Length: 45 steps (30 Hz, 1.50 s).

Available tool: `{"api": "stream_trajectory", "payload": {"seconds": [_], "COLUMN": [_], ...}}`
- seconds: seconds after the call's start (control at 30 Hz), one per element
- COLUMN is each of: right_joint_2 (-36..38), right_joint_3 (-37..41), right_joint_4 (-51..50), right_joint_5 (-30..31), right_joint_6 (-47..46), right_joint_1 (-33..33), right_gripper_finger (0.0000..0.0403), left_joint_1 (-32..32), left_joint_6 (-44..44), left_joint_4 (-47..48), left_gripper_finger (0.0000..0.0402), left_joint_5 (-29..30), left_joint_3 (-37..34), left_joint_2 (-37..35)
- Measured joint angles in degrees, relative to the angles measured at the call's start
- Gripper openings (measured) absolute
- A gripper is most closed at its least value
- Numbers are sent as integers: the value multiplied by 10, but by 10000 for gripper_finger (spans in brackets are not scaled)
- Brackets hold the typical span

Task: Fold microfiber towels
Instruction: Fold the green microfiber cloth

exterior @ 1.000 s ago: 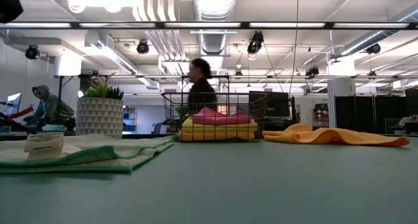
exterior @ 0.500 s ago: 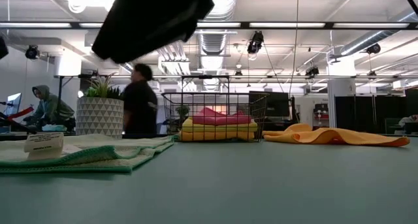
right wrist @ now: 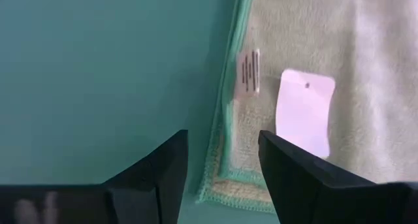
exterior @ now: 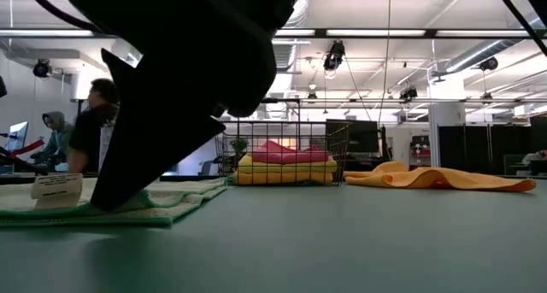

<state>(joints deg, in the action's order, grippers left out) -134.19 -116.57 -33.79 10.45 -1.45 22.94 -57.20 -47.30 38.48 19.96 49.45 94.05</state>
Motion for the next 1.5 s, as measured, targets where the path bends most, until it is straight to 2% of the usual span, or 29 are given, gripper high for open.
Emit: {"api": "stream_trajectory", "payload": {"seconds": [0.1, 0.33, 0.4, 0.93, 1.07, 1.3, 1.5], "right_joint_2": [-6, -8, -8, -20, -22, -23, -23], "right_joint_3": [-4, 1, 2, -9, -9, -8, -18], "right_joint_4": [-8, -28, -26, -22, -23, -25, -42], "right_joint_5": [2, 1, -2, -31, -32, -1, 20], "right_joint_6": [-22, -26, -26, -29, -50, -53, -70], "right_joint_1": [-3, -13, -15, -16, -16, -21, -29], "right_gripper_finger": [178, 168, 163, 144, 112, 19, 10], "left_joint_1": [1, 5, 6, 10, 10, 10, 11], "left_joint_6": [-18, -18, -18, -19, -19, -18, -19], "left_joint_4": [1, 16, 16, 11, 10, 10, 10], "left_gripper_finger": [135, 23, 7, 15, 15, 15, 15], "left_joint_5": [-2, 6, 11, 14, 14, 15, 12], "left_joint_3": [0, -3, -3, -3, -3, -3, -3], "left_joint_2": [-1, -1, -1, -1, -1, -1, -3]}}
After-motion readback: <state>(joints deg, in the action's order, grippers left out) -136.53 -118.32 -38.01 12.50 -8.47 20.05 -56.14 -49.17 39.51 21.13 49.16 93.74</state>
